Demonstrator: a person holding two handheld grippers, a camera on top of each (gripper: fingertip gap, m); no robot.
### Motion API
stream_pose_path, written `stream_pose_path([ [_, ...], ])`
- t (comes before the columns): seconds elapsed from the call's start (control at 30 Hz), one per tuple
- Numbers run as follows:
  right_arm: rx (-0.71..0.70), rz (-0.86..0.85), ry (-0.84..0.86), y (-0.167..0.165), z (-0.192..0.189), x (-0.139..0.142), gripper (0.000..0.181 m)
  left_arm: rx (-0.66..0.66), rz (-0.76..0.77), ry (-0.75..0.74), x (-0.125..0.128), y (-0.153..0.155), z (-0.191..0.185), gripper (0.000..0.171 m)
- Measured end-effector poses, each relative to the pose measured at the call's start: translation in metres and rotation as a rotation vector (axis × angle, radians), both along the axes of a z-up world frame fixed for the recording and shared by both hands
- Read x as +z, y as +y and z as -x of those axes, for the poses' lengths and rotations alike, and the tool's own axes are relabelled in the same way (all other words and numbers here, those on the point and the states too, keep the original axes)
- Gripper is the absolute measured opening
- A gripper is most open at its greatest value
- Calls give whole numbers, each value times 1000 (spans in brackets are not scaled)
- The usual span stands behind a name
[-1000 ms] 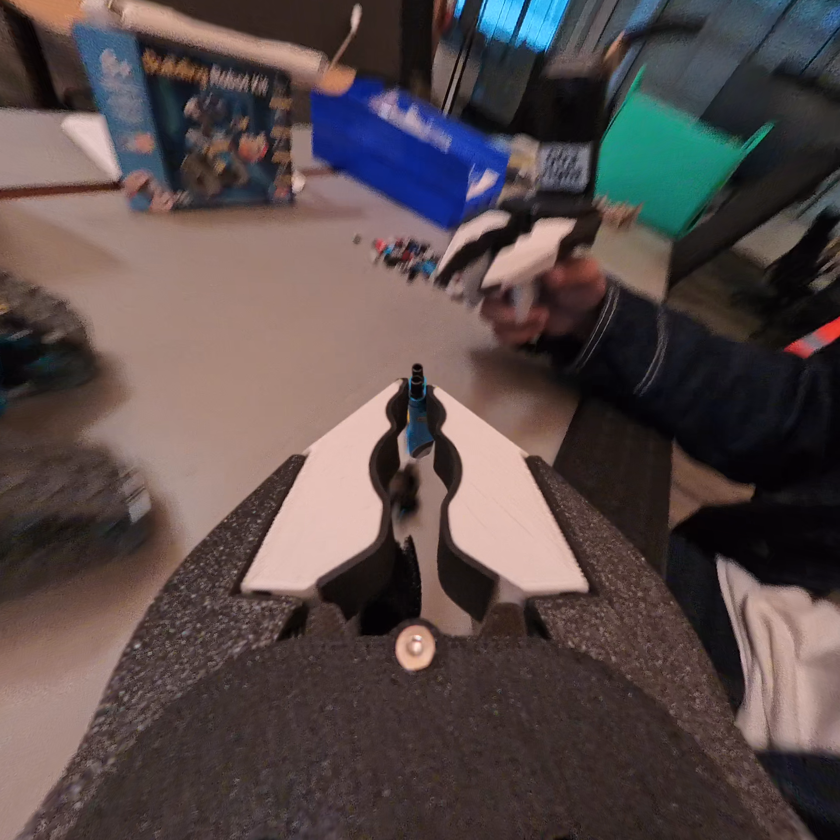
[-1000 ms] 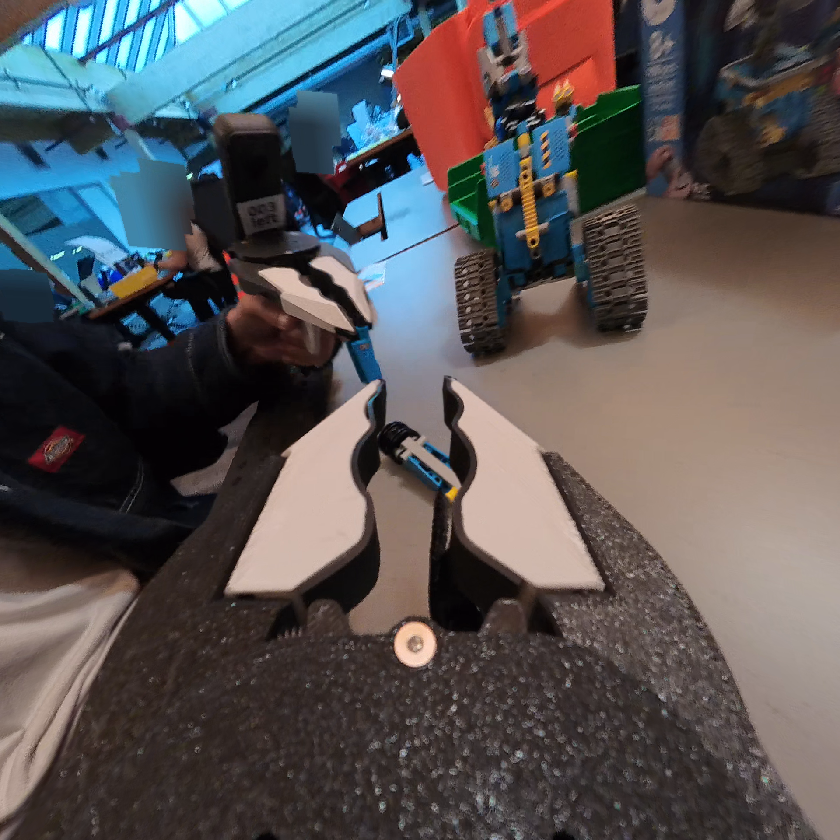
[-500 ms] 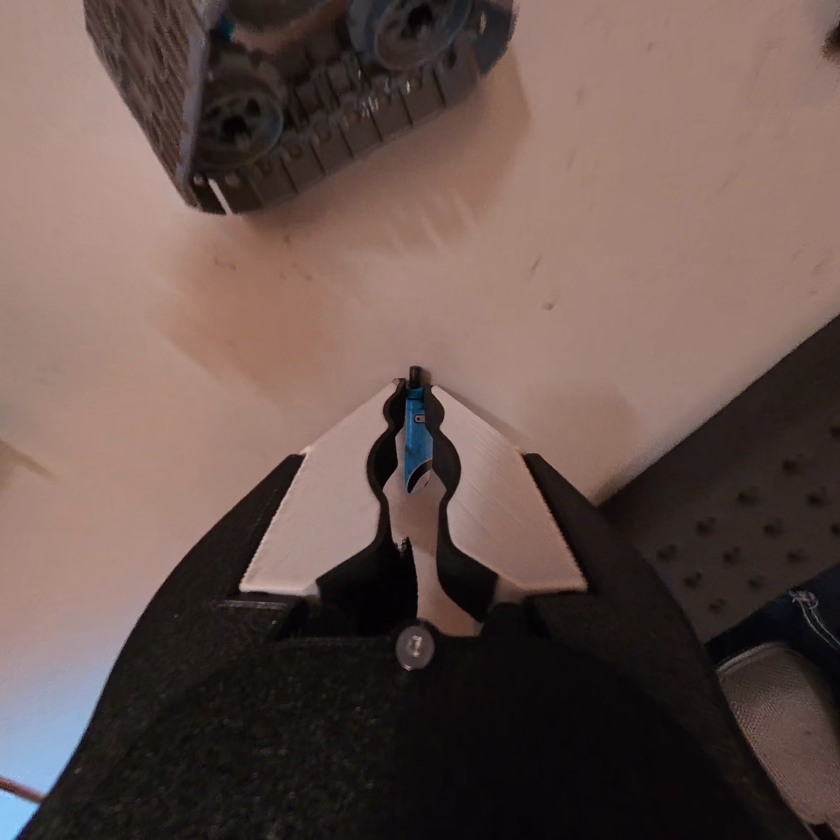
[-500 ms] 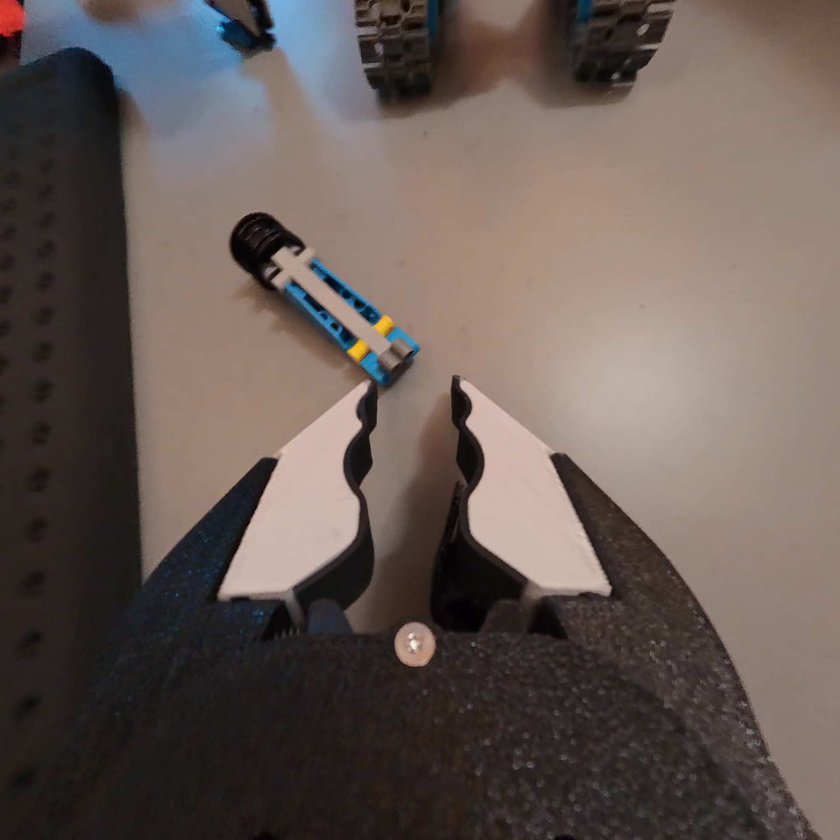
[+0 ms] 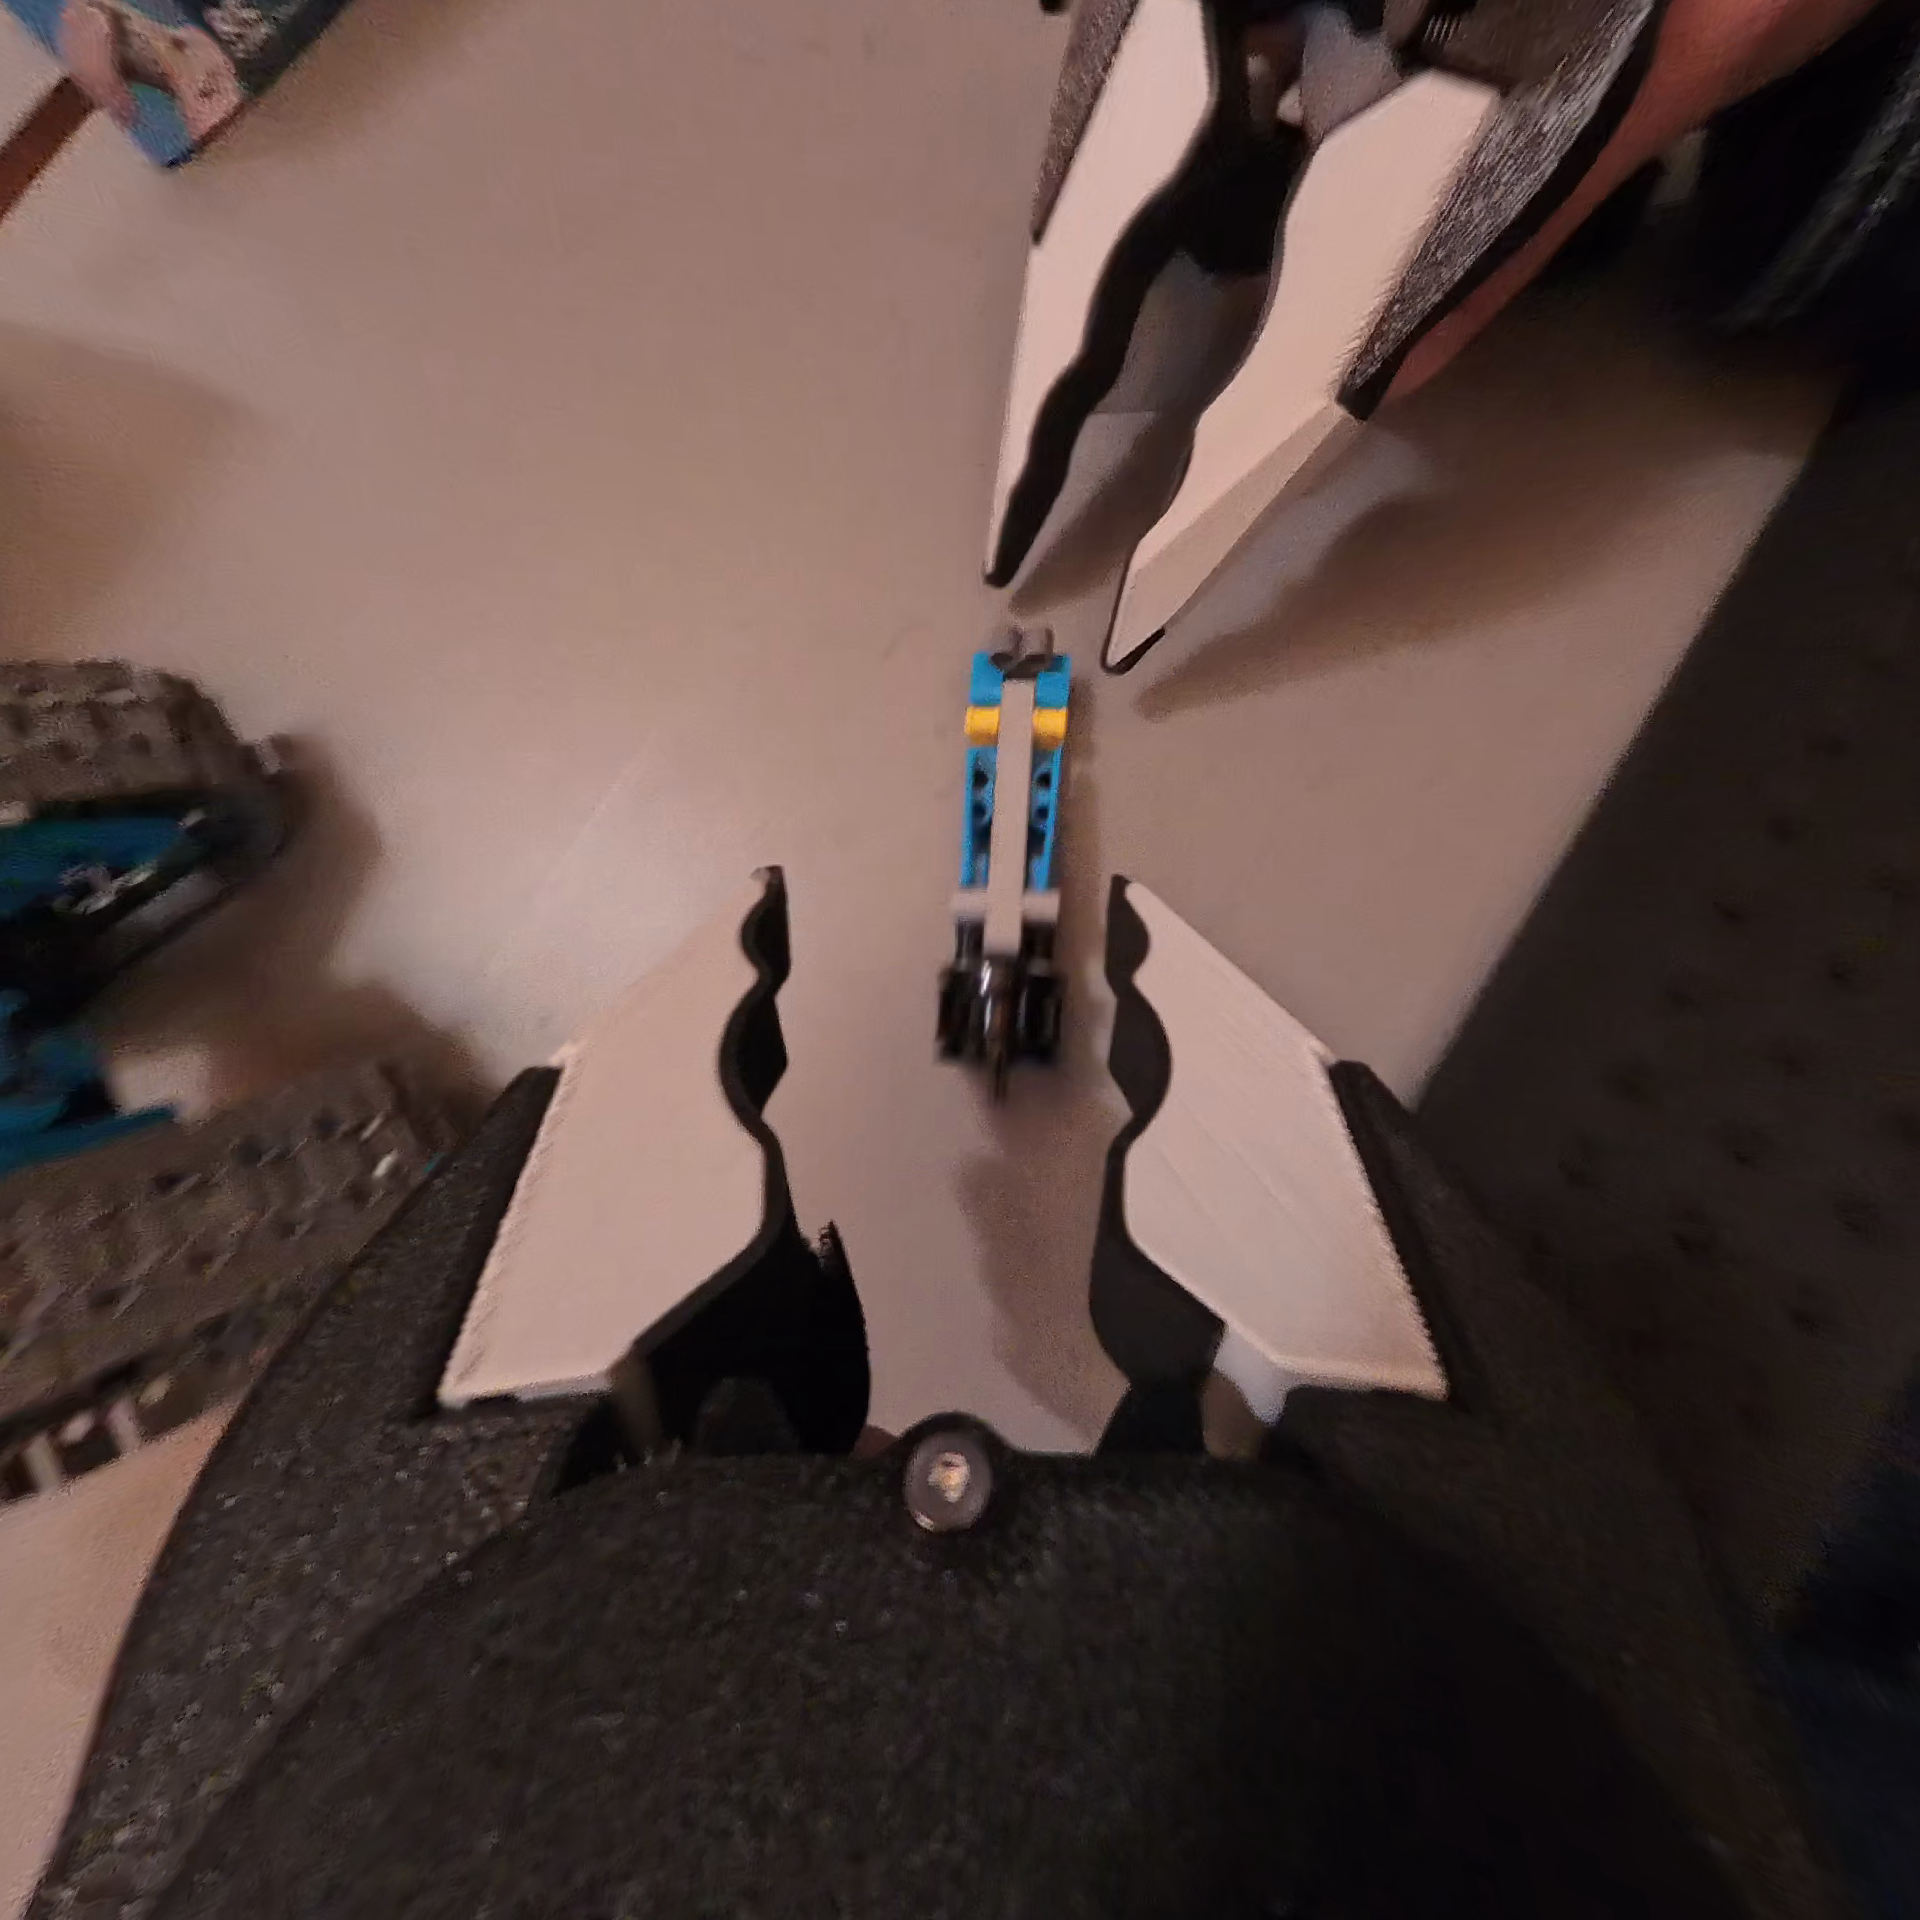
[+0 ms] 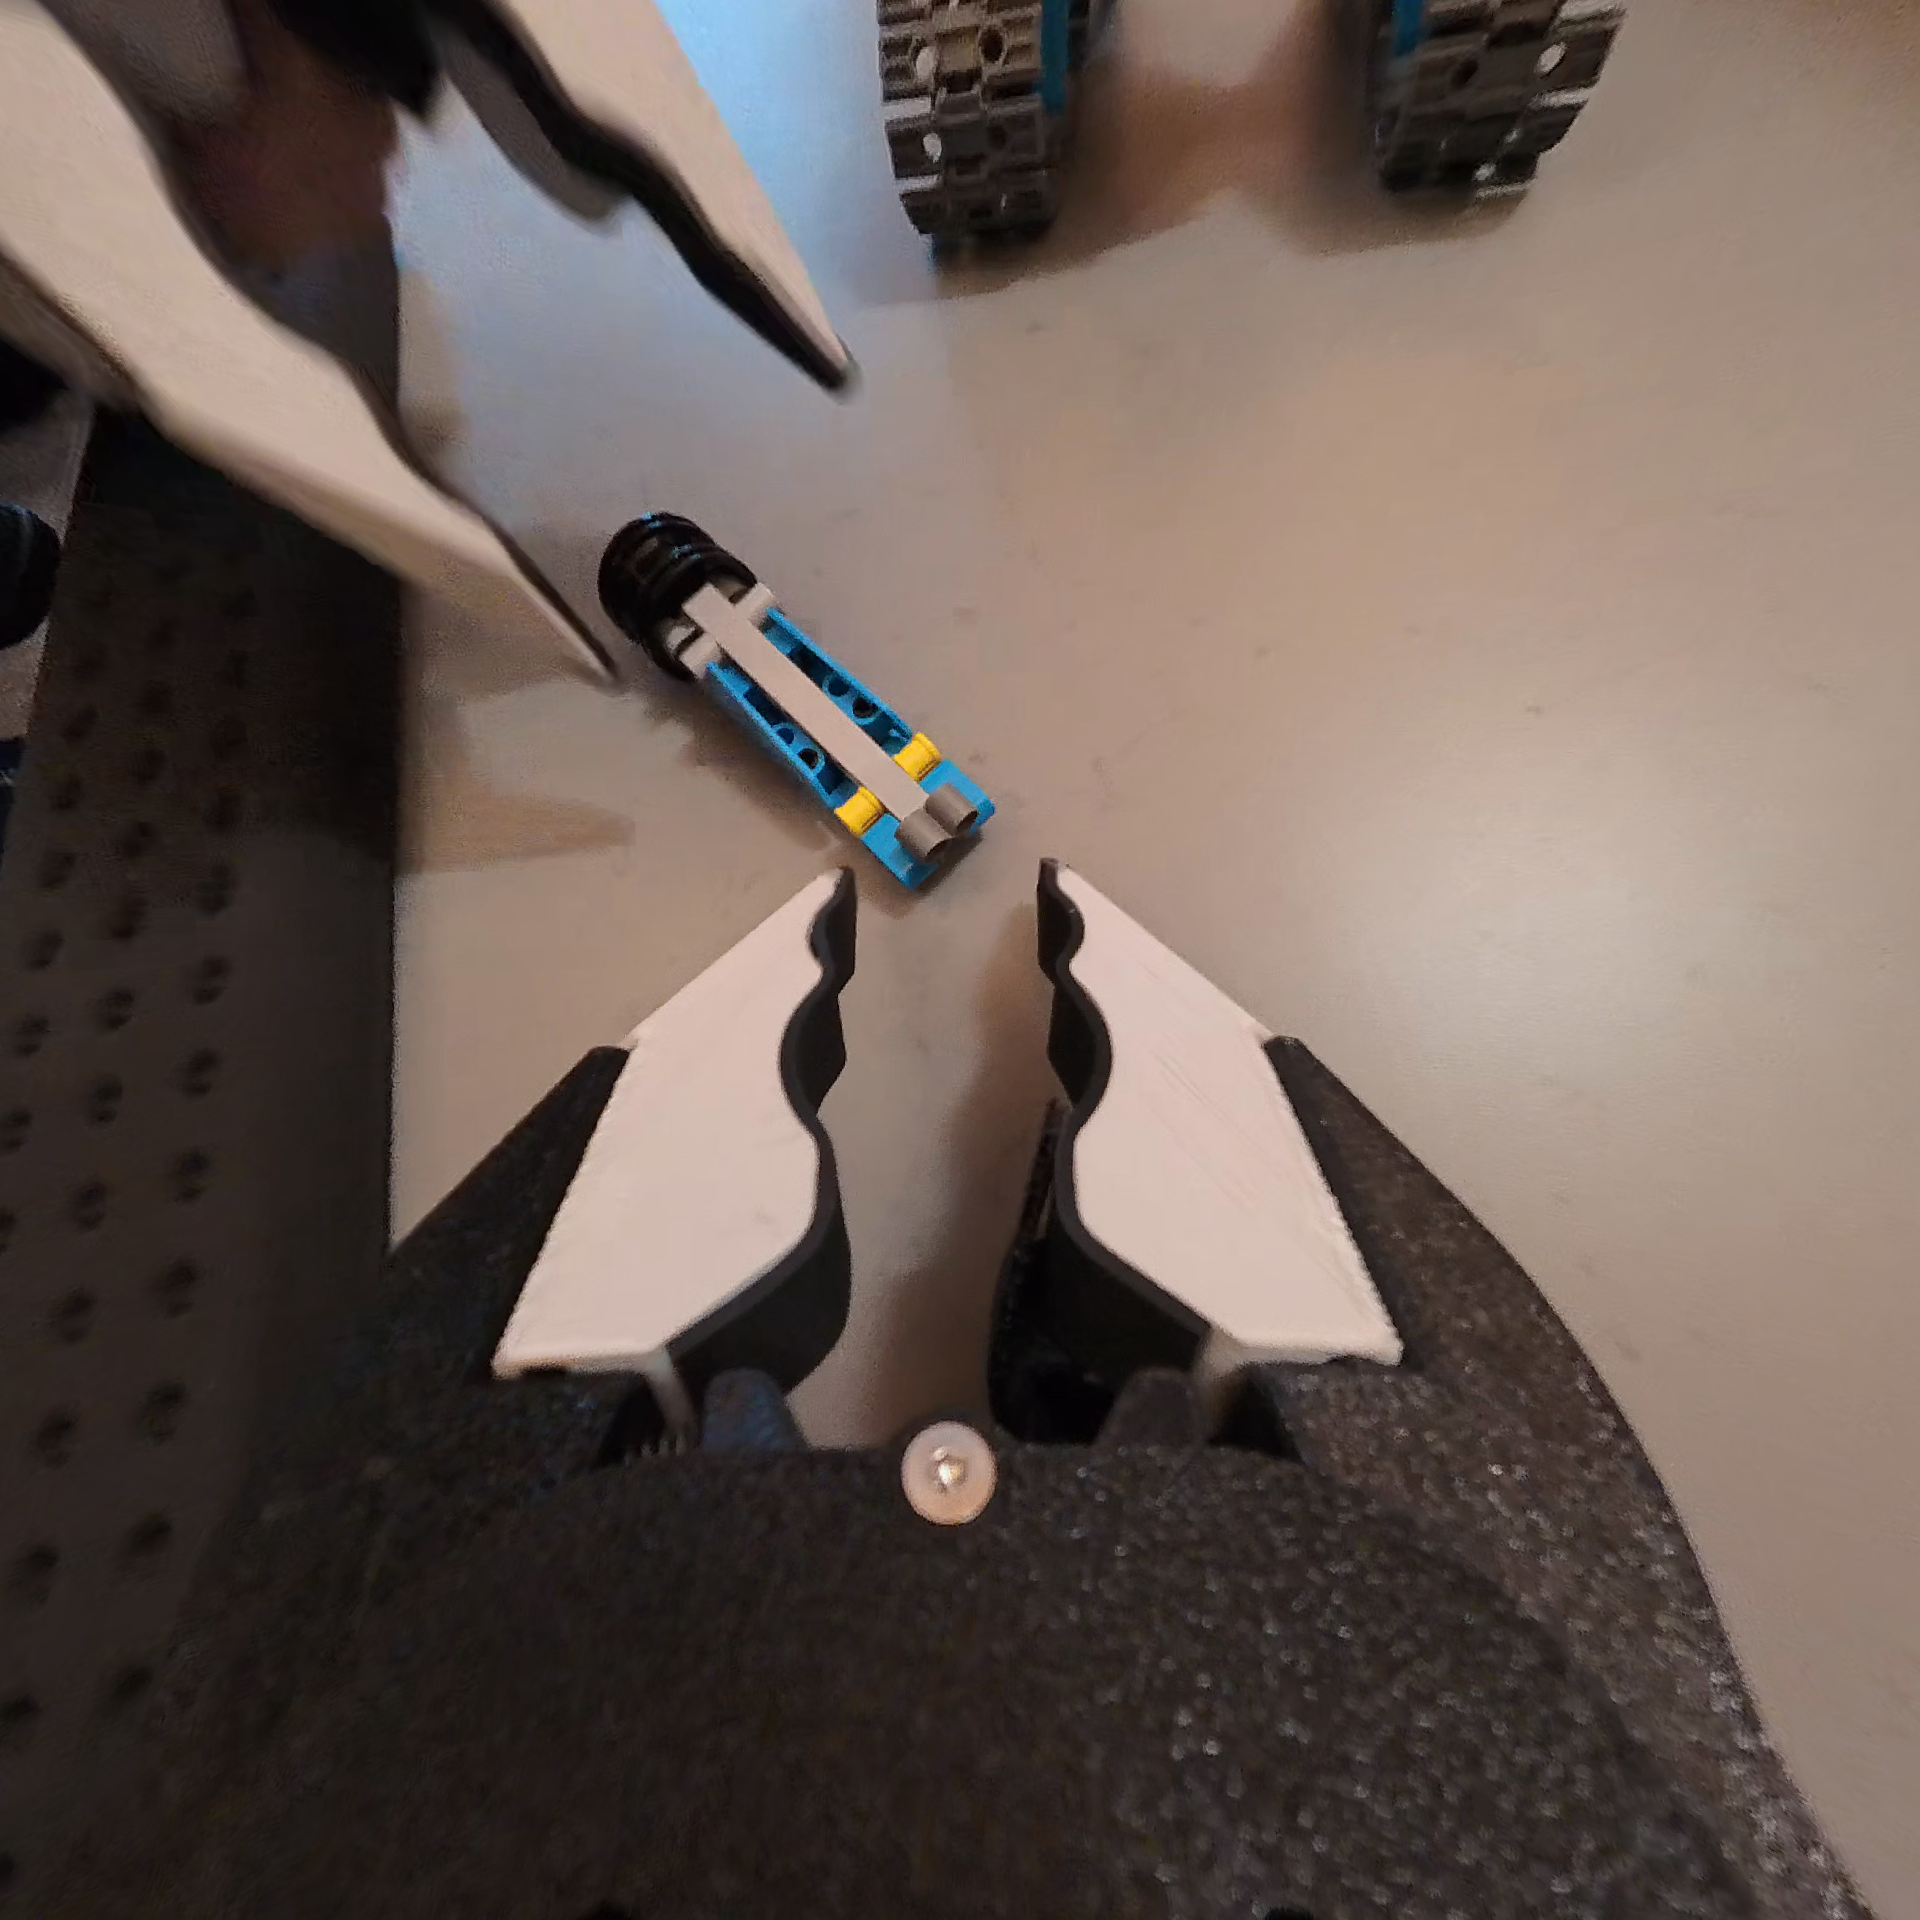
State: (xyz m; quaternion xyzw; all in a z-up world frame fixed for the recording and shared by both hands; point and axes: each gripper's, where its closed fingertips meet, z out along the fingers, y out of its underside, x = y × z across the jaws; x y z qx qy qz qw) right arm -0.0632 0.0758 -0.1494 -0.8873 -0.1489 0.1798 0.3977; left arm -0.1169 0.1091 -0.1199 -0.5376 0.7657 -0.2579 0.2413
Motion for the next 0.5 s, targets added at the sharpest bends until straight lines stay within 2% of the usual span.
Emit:
stream_pose_path([
  [0.03, -19, -15, 7, 1, -2, 3, 33, 12, -20, -11, -10, -3, -10, 65],
  [0.13, -96, -34, 66, 5, -1, 9, 31, 13, 44, 8, -30, -16, -18, 62],
  [0.2, -141, -7, 83, 8, 4, 4, 30, 20, 29, 10, -37, -15, -18, 47],
  [0.27, -201, 27, 77, 12, 6, -3, 25, 29, 40, -13, -39, -18, -19, 24],
  [0.37, -314, 19, 107, 16, 1, 0, 10, 83, 47, -57, -39, -19, -23, 24],
  [0.5, -372, 6, 54, 16, 0, -1, 7, 95, 49, -82, -39, -20, -23, 24],
])
